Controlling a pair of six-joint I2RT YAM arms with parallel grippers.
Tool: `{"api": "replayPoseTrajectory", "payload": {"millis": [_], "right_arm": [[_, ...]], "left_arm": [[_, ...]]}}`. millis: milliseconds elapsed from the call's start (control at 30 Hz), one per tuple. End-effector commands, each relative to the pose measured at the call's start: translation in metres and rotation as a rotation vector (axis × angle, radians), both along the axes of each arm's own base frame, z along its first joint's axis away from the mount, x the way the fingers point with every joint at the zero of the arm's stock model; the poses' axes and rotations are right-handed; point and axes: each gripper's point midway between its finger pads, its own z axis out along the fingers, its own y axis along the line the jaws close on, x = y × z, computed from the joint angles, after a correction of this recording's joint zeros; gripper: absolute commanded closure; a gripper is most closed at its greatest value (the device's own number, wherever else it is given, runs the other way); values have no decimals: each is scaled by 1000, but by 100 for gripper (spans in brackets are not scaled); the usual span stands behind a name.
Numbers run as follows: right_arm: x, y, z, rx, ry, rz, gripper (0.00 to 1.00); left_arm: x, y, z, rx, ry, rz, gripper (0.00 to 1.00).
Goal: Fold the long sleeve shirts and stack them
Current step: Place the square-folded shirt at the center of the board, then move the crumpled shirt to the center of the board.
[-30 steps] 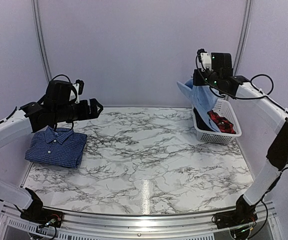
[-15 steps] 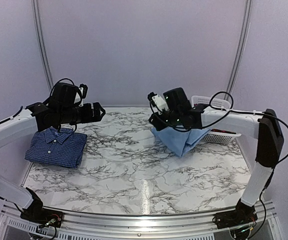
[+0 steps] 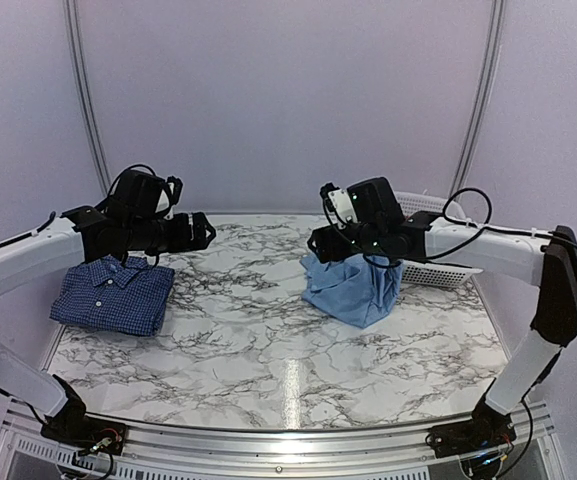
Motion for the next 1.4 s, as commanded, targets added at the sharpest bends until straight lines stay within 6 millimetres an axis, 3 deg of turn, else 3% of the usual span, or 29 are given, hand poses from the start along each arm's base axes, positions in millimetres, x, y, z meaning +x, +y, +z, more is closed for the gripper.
{"api": "replayPoseTrajectory", "payload": {"millis": [0, 100, 233, 333, 367, 433, 500, 700, 900, 1067, 1167, 1200, 1367], "right_arm": [[22, -54, -45, -107, 87, -213, 21], [32, -73, -63, -161, 92, -292, 22], [31, -66, -89, -189, 148, -270, 32], [19, -52, -95, -208, 159, -241, 55], [15, -45, -93, -204, 160, -226, 71], [6, -27, -87, -191, 162, -188, 90], [-5, -5, -81, -166, 169, -135, 100], [-41, 73, -67, -2, 220, 63, 100], [-58, 157, -67, 164, 301, 222, 100], [-39, 205, -60, 299, 311, 242, 100], [-16, 220, -58, 333, 287, 227, 100], [-5, 222, -65, 334, 286, 214, 100], [63, 214, -54, 427, 222, 166, 100]], "left_arm": [[0, -3, -7, -5, 39, -7, 1], [-1, -5, -8, -14, 45, -14, 1], [-2, -4, -7, -15, 44, -16, 1], [-4, 0, -7, -8, 38, -10, 1], [-4, 1, -7, -6, 36, -7, 1], [-5, 3, -7, -3, 34, -3, 1], [-5, 3, -10, 3, 39, 0, 1], [-7, 5, -22, 13, 74, 10, 1], [-10, 7, -43, -4, 142, 30, 1], [-14, 24, -71, -17, 221, 110, 1], [-19, 35, -81, -47, 260, 159, 1], [-19, 35, -82, -54, 259, 163, 1], [-25, 35, -87, -86, 262, 164, 1]]}}
